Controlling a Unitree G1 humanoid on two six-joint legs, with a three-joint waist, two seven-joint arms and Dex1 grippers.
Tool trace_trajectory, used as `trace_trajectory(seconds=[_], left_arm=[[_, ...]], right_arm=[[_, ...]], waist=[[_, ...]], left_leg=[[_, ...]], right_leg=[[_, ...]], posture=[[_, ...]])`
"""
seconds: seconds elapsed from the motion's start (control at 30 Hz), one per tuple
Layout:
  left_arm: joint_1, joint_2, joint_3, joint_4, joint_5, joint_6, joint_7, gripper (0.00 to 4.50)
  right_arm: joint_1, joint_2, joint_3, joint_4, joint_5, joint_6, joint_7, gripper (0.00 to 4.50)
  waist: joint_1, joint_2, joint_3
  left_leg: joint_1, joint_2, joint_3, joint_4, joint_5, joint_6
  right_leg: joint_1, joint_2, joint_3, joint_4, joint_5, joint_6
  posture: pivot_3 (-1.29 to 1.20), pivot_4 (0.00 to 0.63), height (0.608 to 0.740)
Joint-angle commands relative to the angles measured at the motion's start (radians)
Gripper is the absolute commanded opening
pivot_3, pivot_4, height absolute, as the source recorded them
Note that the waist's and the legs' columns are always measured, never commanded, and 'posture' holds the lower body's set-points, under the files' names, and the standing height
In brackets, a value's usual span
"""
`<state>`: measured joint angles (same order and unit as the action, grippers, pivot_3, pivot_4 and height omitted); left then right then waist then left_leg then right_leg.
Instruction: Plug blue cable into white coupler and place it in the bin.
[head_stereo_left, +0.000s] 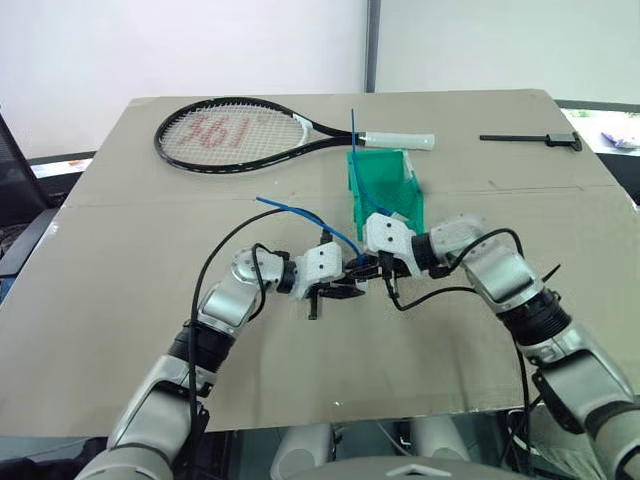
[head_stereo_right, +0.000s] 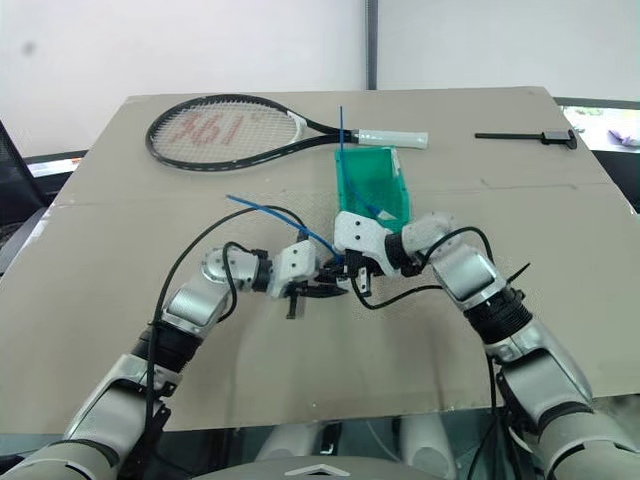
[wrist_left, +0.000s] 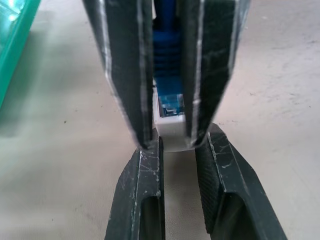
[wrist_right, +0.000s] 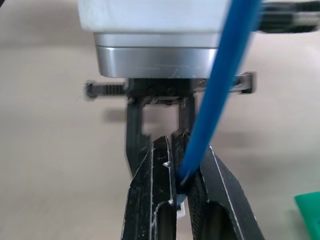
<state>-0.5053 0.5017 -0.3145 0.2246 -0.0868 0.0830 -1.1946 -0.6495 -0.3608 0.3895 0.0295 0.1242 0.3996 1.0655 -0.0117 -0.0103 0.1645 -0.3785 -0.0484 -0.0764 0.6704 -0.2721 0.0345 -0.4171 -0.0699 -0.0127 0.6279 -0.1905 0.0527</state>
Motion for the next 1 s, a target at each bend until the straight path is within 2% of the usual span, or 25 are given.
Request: trace_trajectory(seconds=[0.03,0.2,0.27,0.43,0.5,0.57,0.63,0.73,0.87,0.93,0.97,1.0], left_arm=[[0.017,0.0,0.037,-0.047,-0.045,0.054,0.008,0.28],[0.03,0.023,0.102,-0.114,-0.126,0.184,0.014,0.28],[0.031,0.025,0.134,-0.15,-0.163,0.241,0.027,0.28],[-0.062,-0.016,0.252,-0.248,-0.323,0.558,0.147,0.28],[-0.139,-0.042,0.291,-0.258,-0.366,0.708,0.236,0.28],[-0.238,-0.041,0.281,-0.222,-0.387,0.843,0.256,0.28],[-0.393,-0.109,0.281,-0.069,-0.374,0.935,0.335,0.28],[-0.557,-0.207,0.281,0.128,-0.339,0.985,0.435,0.28],[-0.718,-0.276,0.296,0.427,-0.278,0.927,0.512,0.28],[-0.771,-0.278,0.273,0.528,-0.257,0.915,0.477,1.4],[-0.794,-0.28,0.273,0.565,-0.249,0.903,0.474,1.63],[-0.811,-0.28,0.274,0.59,-0.243,0.895,0.469,2.08]], right_arm=[[0.015,-0.015,-0.123,-0.148,0.06,-0.018,-0.052,1.79],[0.169,-0.054,-0.296,-0.455,0.161,0.068,-0.168,3.97],[0.234,-0.063,-0.349,-0.569,0.199,0.114,-0.22,4.49],[0.439,-0.09,-0.453,-0.817,0.235,0.22,-0.361,4.49],[0.521,-0.105,-0.475,-0.877,0.226,0.241,-0.403,4.49],[0.601,-0.106,-0.481,-0.916,0.203,0.25,-0.455,4.49],[0.721,-0.1,-0.479,-0.947,0.149,0.236,-0.518,4.49],[0.804,-0.05,-0.489,-0.977,0.132,0.234,-0.606,4.49],[0.873,-0.037,-0.482,-0.988,0.098,0.203,-0.655,4.49],[0.896,-0.032,-0.485,-0.992,0.091,0.191,-0.674,4.5],[0.907,-0.032,-0.487,-0.995,0.085,0.186,-0.682,4.5],[0.916,-0.032,-0.489,-1.0,0.079,0.182,-0.69,4.5]], waist=[[0.0,0.0,0.0],[0.003,0.0,0.0],[0.002,0.0,0.001],[0.01,-0.001,0.001],[0.013,-0.002,0.002],[0.019,-0.003,0.003],[0.03,-0.003,0.003],[0.025,-0.004,0.003],[0.01,-0.004,0.003],[-0.006,-0.004,0.003],[-0.006,-0.004,0.003],[-0.005,-0.004,0.004]], left_leg=[[0.0,0.0,0.0,0.0,0.0,0.0],[-0.005,0.0,0.0,-0.001,0.002,-0.004],[-0.007,0.0,-0.001,-0.002,0.002,-0.004],[-0.009,-0.001,-0.001,-0.002,-0.001,0.0],[-0.009,-0.001,-0.002,-0.001,-0.001,0.0],[-0.008,-0.001,-0.002,0.0,0.0,0.0],[-0.005,-0.001,-0.003,0.0,0.0,0.0],[-0.002,-0.002,-0.005,0.001,0.0,0.0],[-0.002,-0.003,-0.001,0.0,0.0,0.0],[-0.002,-0.002,-0.001,-0.001,0.001,-0.001],[-0.002,-0.002,-0.001,-0.002,0.002,-0.004],[-0.002,-0.002,-0.001,-0.002,0.002,-0.005]], right_leg=[[0.0,0.0,0.0,0.0,0.0,0.0],[-0.006,0.0,0.0,-0.001,0.0,0.0],[-0.008,-0.001,0.0,-0.002,0.0,0.0],[-0.008,-0.001,0.001,-0.002,0.0,0.0],[-0.008,-0.001,0.0,-0.002,-0.001,0.001],[-0.007,0.0,-0.001,-0.001,-0.001,0.002],[-0.004,0.0,-0.001,-0.001,-0.003,0.005],[0.001,0.0,-0.004,-0.001,-0.004,0.006],[0.0,0.0,0.0,-0.001,-0.003,0.006],[-0.002,0.001,0.001,-0.001,-0.004,0.006],[-0.003,0.002,0.002,-0.001,-0.003,0.006],[-0.004,0.003,0.002,-0.001,-0.003,0.005]], posture=[[0.0,0.15,0.74],[0.0,0.15,0.74],[0.0,0.15,0.74],[0.0,0.15,0.74],[0.0,0.15,0.74],[0.0,0.15,0.74],[0.0,0.15,0.74],[0.0,0.15,0.74],[0.0,0.15,0.74],[0.0,0.15,0.74],[0.0,0.15,0.74],[0.0,0.15,0.74]])
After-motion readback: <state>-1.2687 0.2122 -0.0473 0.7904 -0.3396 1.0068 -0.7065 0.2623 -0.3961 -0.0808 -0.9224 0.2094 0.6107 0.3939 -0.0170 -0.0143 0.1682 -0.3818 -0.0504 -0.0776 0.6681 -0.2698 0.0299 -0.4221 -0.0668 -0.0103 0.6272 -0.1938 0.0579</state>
